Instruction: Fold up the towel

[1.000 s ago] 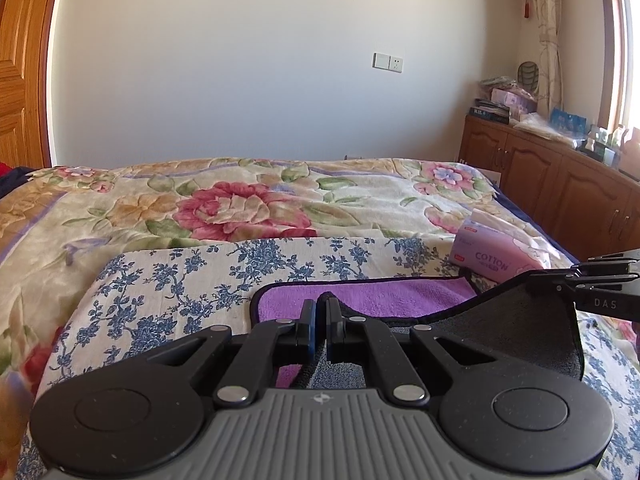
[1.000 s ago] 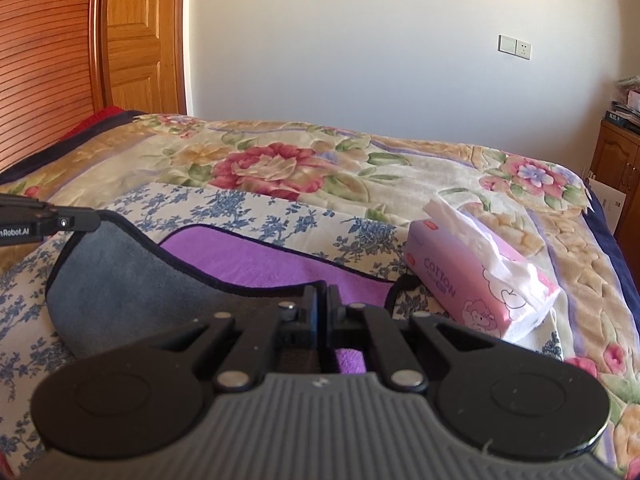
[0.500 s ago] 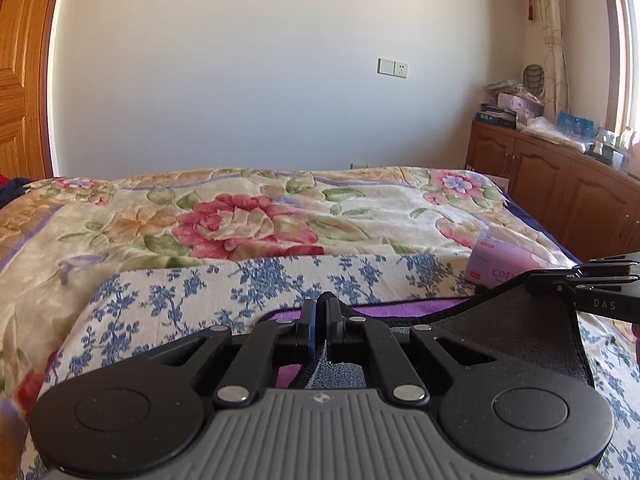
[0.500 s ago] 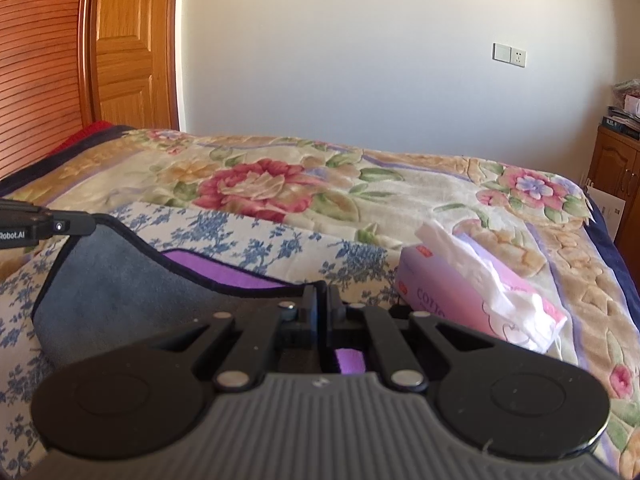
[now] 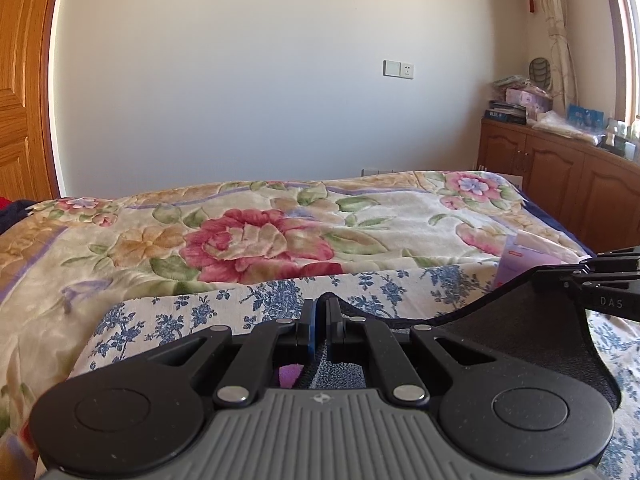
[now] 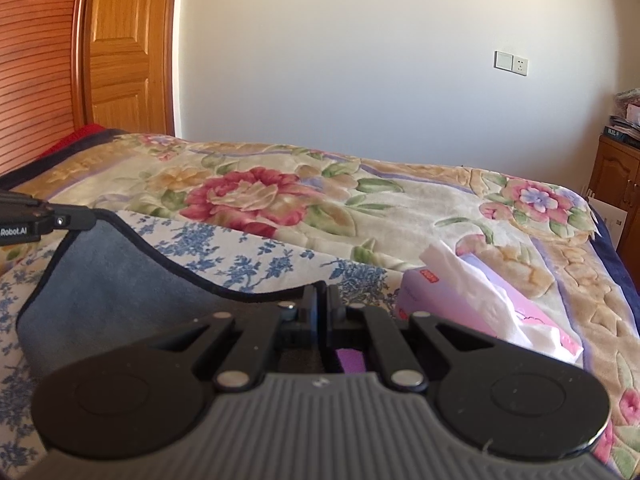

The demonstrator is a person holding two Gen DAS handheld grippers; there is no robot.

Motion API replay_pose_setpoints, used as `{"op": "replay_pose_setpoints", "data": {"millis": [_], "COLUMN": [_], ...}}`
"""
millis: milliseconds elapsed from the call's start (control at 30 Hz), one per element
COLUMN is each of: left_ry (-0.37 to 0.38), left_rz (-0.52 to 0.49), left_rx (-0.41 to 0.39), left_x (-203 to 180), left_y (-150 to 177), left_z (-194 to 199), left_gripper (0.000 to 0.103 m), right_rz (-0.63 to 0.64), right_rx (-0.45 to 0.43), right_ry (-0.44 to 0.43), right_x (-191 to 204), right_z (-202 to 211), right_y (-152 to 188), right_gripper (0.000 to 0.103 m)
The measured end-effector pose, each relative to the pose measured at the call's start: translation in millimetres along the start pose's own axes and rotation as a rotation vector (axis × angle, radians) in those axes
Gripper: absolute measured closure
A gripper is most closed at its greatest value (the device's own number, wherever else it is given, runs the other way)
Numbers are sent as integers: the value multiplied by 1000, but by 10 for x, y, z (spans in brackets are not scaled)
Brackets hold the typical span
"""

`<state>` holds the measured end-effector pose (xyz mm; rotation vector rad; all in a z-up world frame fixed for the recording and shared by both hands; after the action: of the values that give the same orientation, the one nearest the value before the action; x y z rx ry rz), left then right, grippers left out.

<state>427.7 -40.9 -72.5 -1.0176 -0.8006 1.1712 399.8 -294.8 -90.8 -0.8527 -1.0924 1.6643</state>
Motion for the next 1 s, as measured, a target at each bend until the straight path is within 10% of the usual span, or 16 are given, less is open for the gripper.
{"op": "replay_pose_setpoints", "data": {"millis": [1000], "left_ry": [-62], "left_rz": [-36], "left_rx": [92], "left_x": [93], "left_y": [262], "left_z": [-672], "left_gripper": [95], "right_rz": [10], "right_rx": [77], "right_ry": [26], "right_x": [-198], "right_z": [-411], "right_y": [248], "right_gripper": [92]}}
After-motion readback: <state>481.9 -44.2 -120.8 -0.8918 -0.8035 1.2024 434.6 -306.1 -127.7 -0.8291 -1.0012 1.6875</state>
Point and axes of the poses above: each gripper's, at about its wrist camera, not at the fingertips, and z roughly against the way its jaws point, x to its left, y to its underside, the point moved 7 cm from there along -z, roughly the way its jaws point, and after that the axes turned 5 degrees about -x, right-handed, at the moved point
